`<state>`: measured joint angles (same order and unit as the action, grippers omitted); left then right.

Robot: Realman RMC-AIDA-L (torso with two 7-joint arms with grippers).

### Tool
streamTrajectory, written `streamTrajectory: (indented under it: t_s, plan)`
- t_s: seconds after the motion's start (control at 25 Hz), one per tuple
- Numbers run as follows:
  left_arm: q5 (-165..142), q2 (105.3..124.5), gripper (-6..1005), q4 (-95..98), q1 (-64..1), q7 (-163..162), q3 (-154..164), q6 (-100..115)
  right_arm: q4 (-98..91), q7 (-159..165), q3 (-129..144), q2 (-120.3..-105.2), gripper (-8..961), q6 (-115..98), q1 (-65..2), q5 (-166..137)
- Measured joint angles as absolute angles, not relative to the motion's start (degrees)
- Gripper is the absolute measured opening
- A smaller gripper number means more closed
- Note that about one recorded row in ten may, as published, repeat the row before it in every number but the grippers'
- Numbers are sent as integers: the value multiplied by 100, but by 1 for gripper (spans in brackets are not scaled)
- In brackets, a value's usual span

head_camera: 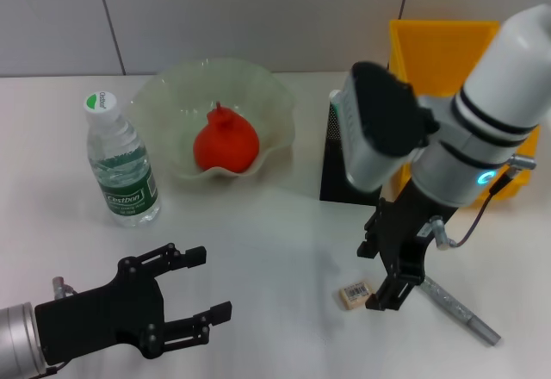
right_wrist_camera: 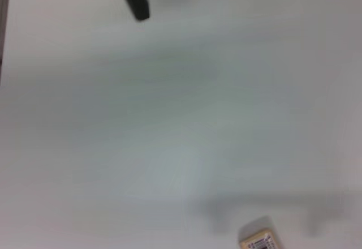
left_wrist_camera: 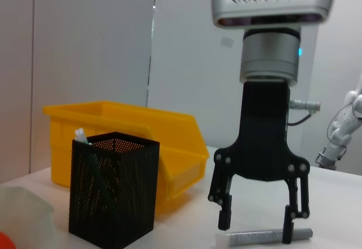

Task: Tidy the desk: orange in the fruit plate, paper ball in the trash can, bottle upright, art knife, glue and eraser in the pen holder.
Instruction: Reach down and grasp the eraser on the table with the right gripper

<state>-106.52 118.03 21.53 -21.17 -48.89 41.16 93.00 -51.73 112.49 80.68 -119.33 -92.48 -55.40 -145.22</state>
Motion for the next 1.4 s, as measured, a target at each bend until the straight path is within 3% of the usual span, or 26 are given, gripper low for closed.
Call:
streamTrajectory:
  t_s: [0.88, 1.4]
  plan:
    - [-10647, 11765, 812, 2162, -2127, -5141, 4086, 9155, -5047, 11109, 9970, -11987, 732, -8301, -5799, -14236]
    - [-10619, 11774, 813, 2162, -2127, -5142, 4087, 9141, -4954, 11109, 10376, -11988, 522, -8132, -5837, -14148]
